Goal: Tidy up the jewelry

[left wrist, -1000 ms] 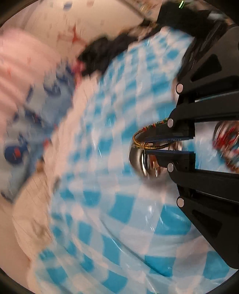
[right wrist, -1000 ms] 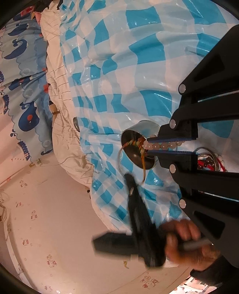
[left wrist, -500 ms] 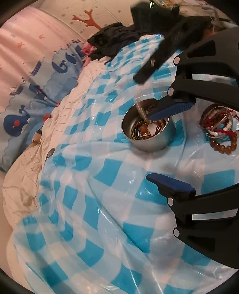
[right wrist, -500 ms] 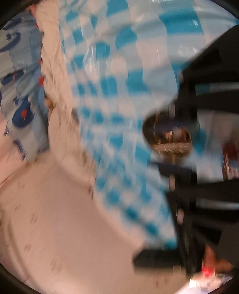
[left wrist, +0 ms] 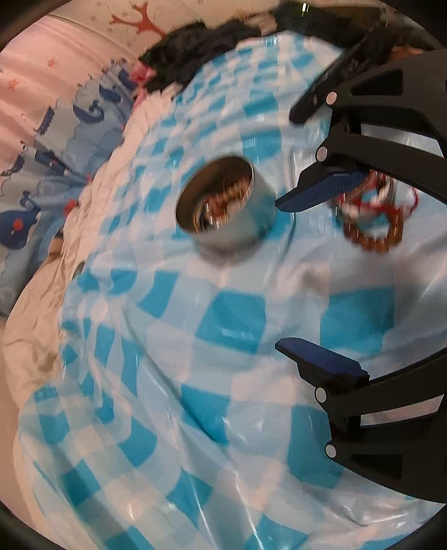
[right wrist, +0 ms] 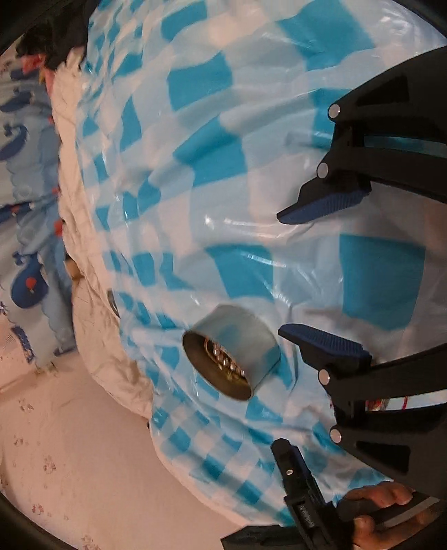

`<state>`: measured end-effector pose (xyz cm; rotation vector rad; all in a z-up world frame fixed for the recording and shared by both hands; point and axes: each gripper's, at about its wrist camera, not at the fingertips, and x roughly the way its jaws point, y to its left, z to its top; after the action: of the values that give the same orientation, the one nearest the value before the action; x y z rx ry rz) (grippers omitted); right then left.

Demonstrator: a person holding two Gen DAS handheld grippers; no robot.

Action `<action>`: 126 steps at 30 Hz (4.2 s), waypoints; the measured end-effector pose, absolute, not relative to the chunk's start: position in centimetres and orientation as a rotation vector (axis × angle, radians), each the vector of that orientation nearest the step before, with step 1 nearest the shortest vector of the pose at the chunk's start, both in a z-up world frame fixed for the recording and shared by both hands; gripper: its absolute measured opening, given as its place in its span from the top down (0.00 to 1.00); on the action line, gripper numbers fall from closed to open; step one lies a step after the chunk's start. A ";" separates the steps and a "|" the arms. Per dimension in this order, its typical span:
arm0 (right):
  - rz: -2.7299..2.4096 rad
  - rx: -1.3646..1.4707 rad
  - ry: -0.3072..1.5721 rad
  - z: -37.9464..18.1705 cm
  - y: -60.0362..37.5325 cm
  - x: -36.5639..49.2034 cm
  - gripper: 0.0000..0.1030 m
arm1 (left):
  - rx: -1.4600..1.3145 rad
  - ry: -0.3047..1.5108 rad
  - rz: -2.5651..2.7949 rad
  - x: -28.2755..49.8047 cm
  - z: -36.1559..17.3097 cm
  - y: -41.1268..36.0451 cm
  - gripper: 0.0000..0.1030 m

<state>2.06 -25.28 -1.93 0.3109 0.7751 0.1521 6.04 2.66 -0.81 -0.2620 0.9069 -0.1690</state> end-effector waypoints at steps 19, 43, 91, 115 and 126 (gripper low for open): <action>0.073 0.231 0.772 -3.2 -24.4 1.7 0.25 | -0.206 0.870 -0.084 6.2 -5.0 2.4 0.13; 0.079 0.183 0.805 -3.6 -23.5 2.0 0.13 | -0.187 0.882 -0.078 6.3 -5.2 2.2 0.11; 0.084 0.192 0.802 -3.6 -23.3 1.8 0.12 | -0.174 0.888 -0.072 6.5 -5.2 2.0 0.10; 0.095 0.205 0.798 -3.5 -23.0 1.8 0.10 | -0.169 0.891 -0.067 6.5 -5.1 1.8 0.10; 0.096 0.207 0.797 -3.5 -22.9 1.8 0.10 | -0.168 0.892 -0.066 6.4 -5.1 1.8 0.10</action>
<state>1.83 -22.92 -3.51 0.2067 0.7970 0.0962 6.43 1.78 -5.14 -0.1683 0.8920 -0.0665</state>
